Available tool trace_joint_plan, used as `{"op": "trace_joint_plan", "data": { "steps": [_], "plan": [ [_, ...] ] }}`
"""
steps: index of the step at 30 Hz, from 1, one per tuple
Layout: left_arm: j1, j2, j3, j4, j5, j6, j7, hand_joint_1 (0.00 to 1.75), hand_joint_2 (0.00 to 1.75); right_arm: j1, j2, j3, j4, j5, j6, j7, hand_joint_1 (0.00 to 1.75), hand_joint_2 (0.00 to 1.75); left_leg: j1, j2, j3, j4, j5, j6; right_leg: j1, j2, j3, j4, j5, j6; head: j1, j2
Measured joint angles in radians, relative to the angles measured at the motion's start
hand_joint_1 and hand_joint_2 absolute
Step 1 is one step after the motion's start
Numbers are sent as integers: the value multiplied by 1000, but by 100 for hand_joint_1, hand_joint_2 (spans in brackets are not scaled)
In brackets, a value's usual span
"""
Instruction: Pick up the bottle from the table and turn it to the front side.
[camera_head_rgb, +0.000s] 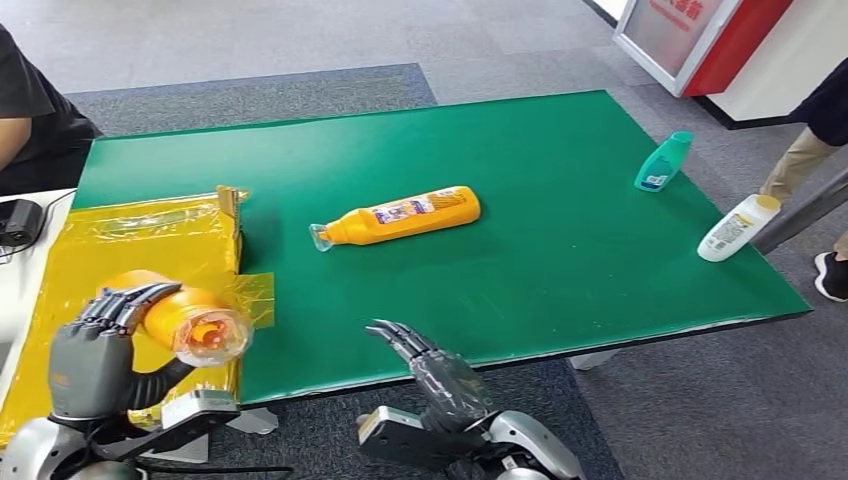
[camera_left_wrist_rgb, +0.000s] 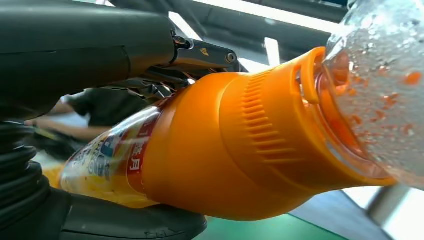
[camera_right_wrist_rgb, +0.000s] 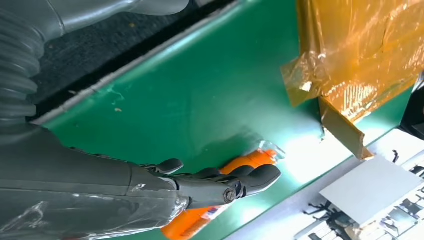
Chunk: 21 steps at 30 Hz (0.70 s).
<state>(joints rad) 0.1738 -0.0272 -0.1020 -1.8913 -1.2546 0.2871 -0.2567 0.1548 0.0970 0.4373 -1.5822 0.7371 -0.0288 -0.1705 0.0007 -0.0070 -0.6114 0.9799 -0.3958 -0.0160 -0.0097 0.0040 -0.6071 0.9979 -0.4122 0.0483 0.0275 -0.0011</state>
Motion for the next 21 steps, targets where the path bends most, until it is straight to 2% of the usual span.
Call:
{"op": "trace_joint_plan", "data": {
  "steps": [6,14,21],
  "plan": [
    [-51,69,55,108,-220,7,150,146,175,47,-40,33,-4,-63,-8,2,0,175,0,0,0,0,0,0,0,0,0,0,0,0,0,0],
    [-100,118,114,276,-302,-1,234,149,175,52,-85,68,0,-135,-16,2,0,175,0,0,0,0,0,0,0,0,-1,0,0,0,0,0],
    [-163,158,79,378,-313,-18,365,147,175,33,-105,102,24,-168,-3,-6,0,175,0,0,0,0,0,0,0,0,-1,0,0,0,0,0]
  ]
}}
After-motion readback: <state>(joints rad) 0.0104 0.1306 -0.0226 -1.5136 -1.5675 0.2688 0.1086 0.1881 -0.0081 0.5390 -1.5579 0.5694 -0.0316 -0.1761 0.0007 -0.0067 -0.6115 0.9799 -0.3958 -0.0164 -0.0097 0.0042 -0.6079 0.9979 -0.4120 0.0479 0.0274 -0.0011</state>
